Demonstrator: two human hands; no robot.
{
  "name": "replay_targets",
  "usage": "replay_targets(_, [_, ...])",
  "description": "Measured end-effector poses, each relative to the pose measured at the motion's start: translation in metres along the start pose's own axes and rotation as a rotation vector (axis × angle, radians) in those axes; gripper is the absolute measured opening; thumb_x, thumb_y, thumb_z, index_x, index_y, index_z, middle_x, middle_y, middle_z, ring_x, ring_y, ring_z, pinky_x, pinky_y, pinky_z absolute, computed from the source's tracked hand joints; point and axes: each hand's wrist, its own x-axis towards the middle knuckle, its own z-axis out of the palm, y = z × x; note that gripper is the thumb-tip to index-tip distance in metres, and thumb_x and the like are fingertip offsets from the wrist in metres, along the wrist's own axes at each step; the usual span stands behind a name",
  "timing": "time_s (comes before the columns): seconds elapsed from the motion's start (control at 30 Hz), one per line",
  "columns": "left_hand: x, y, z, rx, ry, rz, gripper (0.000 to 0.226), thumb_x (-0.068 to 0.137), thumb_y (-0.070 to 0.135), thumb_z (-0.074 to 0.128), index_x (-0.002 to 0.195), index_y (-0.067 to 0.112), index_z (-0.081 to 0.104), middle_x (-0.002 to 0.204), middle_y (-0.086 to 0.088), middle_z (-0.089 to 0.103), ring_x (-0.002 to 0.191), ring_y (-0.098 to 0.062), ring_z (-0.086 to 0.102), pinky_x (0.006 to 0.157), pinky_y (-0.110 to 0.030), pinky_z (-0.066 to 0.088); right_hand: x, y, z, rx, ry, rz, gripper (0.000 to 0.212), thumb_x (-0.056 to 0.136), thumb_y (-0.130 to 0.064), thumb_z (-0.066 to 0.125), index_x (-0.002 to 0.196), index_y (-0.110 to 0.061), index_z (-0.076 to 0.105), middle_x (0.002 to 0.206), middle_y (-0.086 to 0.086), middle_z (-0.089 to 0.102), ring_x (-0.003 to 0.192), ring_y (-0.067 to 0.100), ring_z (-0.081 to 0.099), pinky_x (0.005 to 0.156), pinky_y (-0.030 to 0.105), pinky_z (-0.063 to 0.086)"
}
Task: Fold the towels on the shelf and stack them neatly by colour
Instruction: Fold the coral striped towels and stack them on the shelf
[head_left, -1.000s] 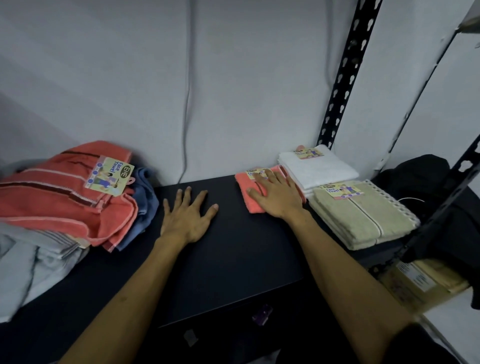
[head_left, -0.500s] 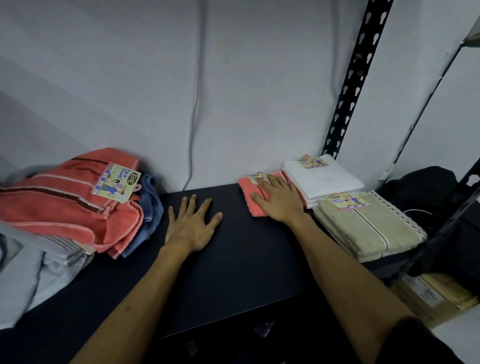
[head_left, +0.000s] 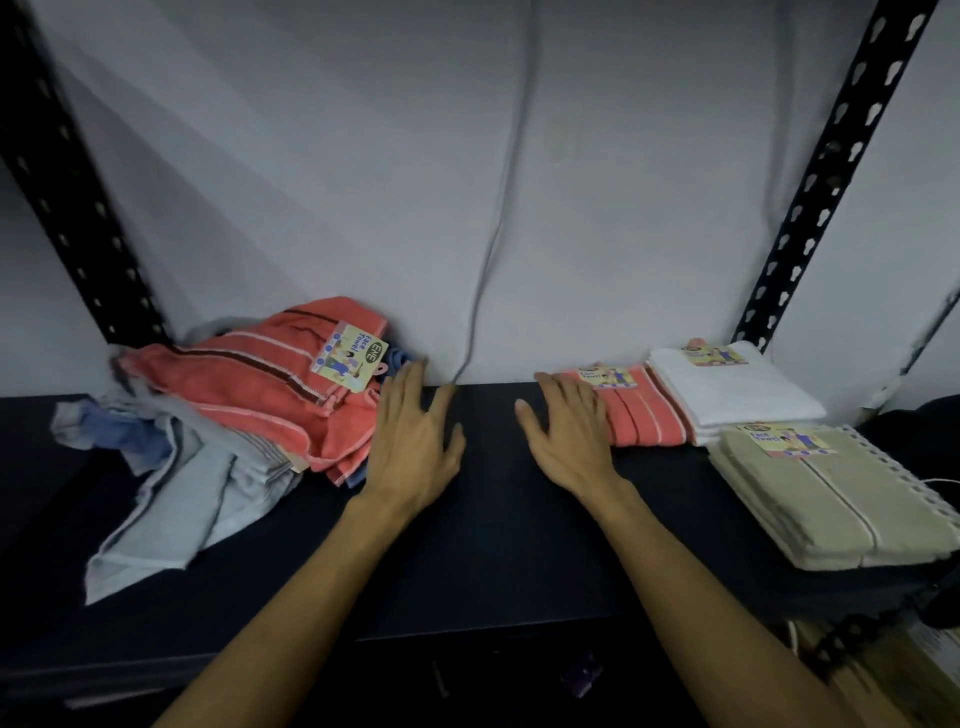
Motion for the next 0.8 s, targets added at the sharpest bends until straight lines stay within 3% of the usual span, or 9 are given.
replay_targets(0.13, [-0.012,-0.056,-0.021,0.171,0.051,-0.12,0.063,0.094,0.039,0.062,0.151,0.02,0.043,0.163,-0.016,0.029,0.151,-0.043,0.019,0.123,-0.056,0.014,-0.001,-0.059,0.021,0.214,-0.156,-0.066,0.053,0.102,-0.047,0.045,0.146,-0.019,0.044,0.145,0.0,0.047,0.134,0.021,0.036,0.111,0.042,0.029])
replay_targets(0.2, [-0.018,-0.078,-0.026,0.134,0.007,-0.174,0.062,0.096,0.043,0.06,0.152,0.022,0.042,0.162,-0.011,0.034,0.15,-0.039,0.026,0.119,-0.057,0.026,0.0,-0.087,0.031,0.337,-0.179,-0.082,0.05,0.102,-0.044,0.047,0.145,-0.018,0.045,0.142,0.0,0.05,0.132,0.02,0.038,0.11,0.042,0.033])
replay_targets(0.3, [-0.03,-0.086,-0.028,0.035,-0.022,-0.104,0.045,0.101,0.038,0.047,0.139,0.016,0.057,0.157,-0.012,0.042,0.148,-0.037,0.032,0.109,-0.055,0.044,0.007,-0.123,0.038,0.557,-0.191,-0.053,0.043,0.102,-0.039,0.05,0.139,-0.018,0.054,0.134,0.002,0.058,0.126,0.019,0.045,0.107,0.039,0.039])
replay_targets(0.37, [-0.04,-0.082,-0.031,-0.008,-0.014,-0.084,0.042,0.103,0.036,0.041,0.131,0.014,0.064,0.154,-0.013,0.046,0.147,-0.037,0.035,0.108,-0.053,0.047,0.016,-0.144,0.041,0.702,-0.196,0.038,0.037,0.1,-0.037,0.054,0.127,-0.014,0.062,0.123,0.005,0.065,0.116,0.02,0.056,0.1,0.039,0.047])
replay_targets(0.47, [-0.051,-0.078,-0.033,-0.061,0.002,-0.098,0.034,0.103,0.026,0.054,0.135,0.016,0.064,0.155,-0.011,0.046,0.148,-0.034,0.033,0.106,-0.052,0.049,0.035,-0.163,0.052,0.899,-0.289,0.32,0.035,0.092,-0.041,0.064,0.099,-0.008,0.073,0.097,0.008,0.074,0.091,0.023,0.071,0.085,0.045,0.058])
replay_targets(0.53, [-0.055,-0.079,-0.034,-0.076,-0.028,-0.066,0.04,0.104,0.031,0.05,0.143,0.021,0.057,0.158,-0.006,0.042,0.152,-0.031,0.027,0.111,-0.051,0.045,0.045,-0.168,0.062,1.001,-0.359,0.471,0.028,0.085,-0.039,0.075,0.086,-0.012,0.075,0.086,0.006,0.076,0.086,0.026,0.073,0.082,0.047,0.06])
replay_targets(0.6, [-0.056,-0.08,-0.037,-0.115,-0.028,-0.028,0.045,0.104,0.03,0.052,0.149,0.024,0.049,0.161,-0.004,0.038,0.154,-0.026,0.021,0.117,-0.047,0.038,0.052,-0.172,0.062,1.041,-0.307,0.498,0.014,0.083,-0.025,0.08,0.077,-0.015,0.074,0.082,0.007,0.076,0.082,0.028,0.074,0.079,0.048,0.062])
replay_targets(0.73, [-0.058,-0.075,-0.049,-0.175,0.062,-0.033,0.066,0.098,0.03,0.064,0.156,0.027,0.035,0.167,-0.005,0.023,0.152,-0.025,0.027,0.119,-0.045,0.035,0.056,-0.174,0.027,1.187,-0.231,0.518,0.011,0.088,-0.009,0.072,0.078,-0.011,0.071,0.089,0.011,0.076,0.089,0.028,0.074,0.084,0.048,0.061])
replay_targets(0.8, [-0.057,-0.071,-0.055,-0.204,0.119,-0.052,0.08,0.093,0.033,0.07,0.159,0.03,0.025,0.17,-0.005,0.01,0.146,-0.03,0.035,0.111,-0.042,0.037,0.055,-0.16,0.002,1.243,-0.18,0.506,0.016,0.091,-0.005,0.067,0.075,-0.008,0.064,0.091,0.016,0.076,0.09,0.032,0.074,0.082,0.05,0.061])
